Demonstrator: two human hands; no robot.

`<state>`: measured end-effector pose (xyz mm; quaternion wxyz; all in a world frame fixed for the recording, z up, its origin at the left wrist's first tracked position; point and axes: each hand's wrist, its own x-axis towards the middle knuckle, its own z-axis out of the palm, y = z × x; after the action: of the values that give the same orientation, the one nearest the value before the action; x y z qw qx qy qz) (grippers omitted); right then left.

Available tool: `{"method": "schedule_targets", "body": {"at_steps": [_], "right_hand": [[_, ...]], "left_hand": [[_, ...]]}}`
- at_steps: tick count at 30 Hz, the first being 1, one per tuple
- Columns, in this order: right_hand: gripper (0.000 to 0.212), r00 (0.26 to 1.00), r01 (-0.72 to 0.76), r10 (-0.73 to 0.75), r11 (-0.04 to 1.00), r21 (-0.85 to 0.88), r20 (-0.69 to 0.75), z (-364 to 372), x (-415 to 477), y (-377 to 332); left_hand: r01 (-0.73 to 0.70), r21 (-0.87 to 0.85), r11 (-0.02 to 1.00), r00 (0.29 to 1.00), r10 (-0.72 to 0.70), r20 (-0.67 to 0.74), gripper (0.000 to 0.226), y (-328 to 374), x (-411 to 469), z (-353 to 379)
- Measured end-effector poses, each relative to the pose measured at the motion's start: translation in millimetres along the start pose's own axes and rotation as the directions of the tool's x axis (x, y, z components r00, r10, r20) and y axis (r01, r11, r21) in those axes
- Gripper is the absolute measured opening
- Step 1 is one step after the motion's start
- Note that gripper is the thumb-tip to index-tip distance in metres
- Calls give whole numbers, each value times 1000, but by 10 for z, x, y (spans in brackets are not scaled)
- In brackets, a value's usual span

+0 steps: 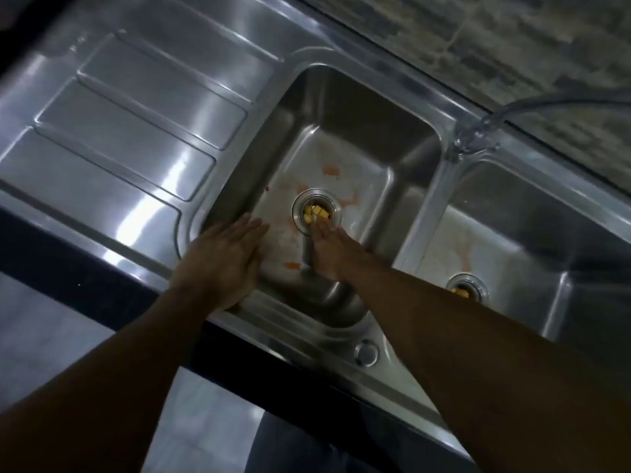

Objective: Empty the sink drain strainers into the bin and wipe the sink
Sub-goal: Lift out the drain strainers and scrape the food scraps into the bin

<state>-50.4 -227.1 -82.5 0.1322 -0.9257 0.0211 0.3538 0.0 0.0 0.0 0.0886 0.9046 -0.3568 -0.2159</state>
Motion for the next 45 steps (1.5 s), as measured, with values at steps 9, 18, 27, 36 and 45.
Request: {"method": "schedule_targets", "body": {"at_steps": [9,18,27,36,45], "right_hand": [[76,998,-61,60,997,44,22,79,299,-38],[42,970,-86,58,990,-110,-238,93,363,-92],[43,924,-129,83,987,-100,-373,73,395,-98],[36,895,-150,86,982,-114,-439,-28,315,-99],[45,907,-30,42,999,36,-420,-140,46,-193]], "left_hand": [[-18,-52,999,991,11,-135,53,-12,-191,11],[-12,47,999,1000,12,-4,63,-45,-332,0],[-20,41,999,1000,20,-16,61,-43,-331,-6],[-51,28,998,998,51,-34,59,-53,-348,-14],[-28,-6,1000,998,28,-65,57,-60,-381,-32]]}}
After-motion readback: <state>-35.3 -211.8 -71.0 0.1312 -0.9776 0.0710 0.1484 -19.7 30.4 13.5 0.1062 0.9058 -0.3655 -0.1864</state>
